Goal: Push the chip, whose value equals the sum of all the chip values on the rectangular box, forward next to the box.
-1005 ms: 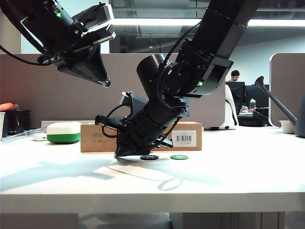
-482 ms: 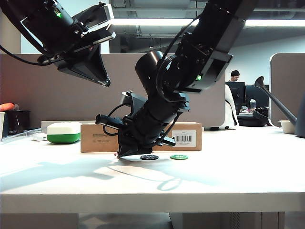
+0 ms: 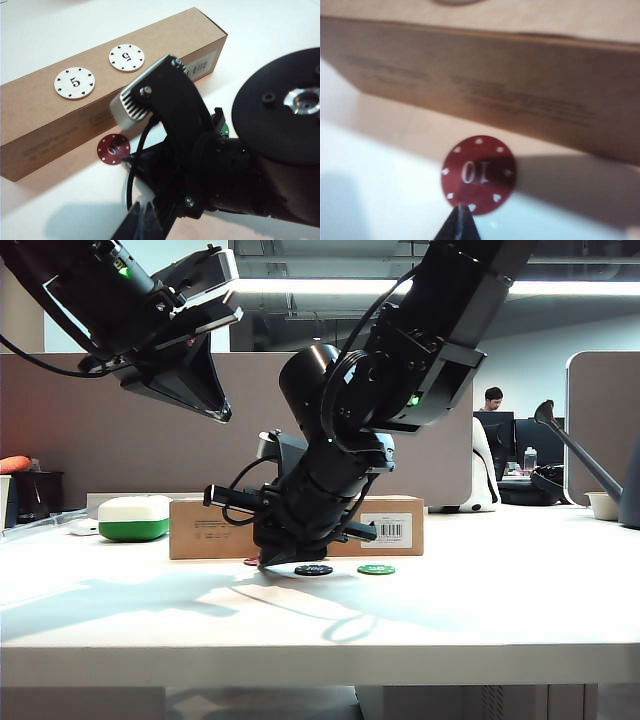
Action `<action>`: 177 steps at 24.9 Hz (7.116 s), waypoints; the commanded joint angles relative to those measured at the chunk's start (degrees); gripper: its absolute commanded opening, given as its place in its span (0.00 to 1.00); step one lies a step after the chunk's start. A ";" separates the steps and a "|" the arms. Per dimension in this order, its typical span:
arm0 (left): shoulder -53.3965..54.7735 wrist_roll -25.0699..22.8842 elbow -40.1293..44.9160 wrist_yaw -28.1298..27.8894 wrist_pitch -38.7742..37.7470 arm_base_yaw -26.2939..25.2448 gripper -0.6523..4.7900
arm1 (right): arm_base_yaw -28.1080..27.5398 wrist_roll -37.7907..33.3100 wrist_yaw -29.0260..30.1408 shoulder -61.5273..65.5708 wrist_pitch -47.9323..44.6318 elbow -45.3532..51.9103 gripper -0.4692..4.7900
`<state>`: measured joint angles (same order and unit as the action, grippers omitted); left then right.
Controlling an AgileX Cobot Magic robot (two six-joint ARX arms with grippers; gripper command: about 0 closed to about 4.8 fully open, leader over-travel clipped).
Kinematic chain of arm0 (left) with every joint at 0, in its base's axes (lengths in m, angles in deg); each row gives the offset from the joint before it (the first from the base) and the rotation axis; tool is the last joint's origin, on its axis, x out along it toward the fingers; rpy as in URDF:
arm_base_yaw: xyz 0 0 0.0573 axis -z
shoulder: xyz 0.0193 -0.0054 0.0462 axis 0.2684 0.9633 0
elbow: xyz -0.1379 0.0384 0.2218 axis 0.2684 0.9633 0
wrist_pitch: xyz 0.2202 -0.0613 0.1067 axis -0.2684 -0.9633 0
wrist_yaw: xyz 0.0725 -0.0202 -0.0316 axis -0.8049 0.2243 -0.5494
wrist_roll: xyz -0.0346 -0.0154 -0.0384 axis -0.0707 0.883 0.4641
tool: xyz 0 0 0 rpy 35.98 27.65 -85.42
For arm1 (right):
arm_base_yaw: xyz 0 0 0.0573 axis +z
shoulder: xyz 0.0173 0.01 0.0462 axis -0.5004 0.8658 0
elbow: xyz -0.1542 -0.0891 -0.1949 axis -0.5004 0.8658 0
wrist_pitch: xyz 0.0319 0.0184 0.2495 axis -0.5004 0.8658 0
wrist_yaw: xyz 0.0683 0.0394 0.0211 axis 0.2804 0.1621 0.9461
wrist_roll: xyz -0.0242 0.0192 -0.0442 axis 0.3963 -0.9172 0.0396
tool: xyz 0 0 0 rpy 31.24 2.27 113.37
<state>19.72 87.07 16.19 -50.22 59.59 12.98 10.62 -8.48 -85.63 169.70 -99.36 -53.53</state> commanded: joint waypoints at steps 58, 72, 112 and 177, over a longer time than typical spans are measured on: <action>-0.13 -0.26 -0.13 0.24 0.70 0.02 0.11 | 2.16 3.87 -11.80 -56.00 26.97 27.56 0.08; -0.13 -0.26 -0.13 0.24 0.72 0.02 0.11 | 3.30 2.54 -14.16 -77.55 46.88 33.75 0.08; -76.70 1.57 32.37 -13.60 -18.16 -35.60 0.11 | 3.32 2.56 -14.16 -77.46 46.95 33.77 0.08; -76.74 3.43 51.82 -8.20 7.17 -28.59 0.11 | 3.41 2.56 -13.94 -77.42 46.71 33.75 0.08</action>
<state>-57.02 90.88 68.10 -58.61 66.43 -15.58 13.98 -5.88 -99.48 92.39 -52.00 -19.56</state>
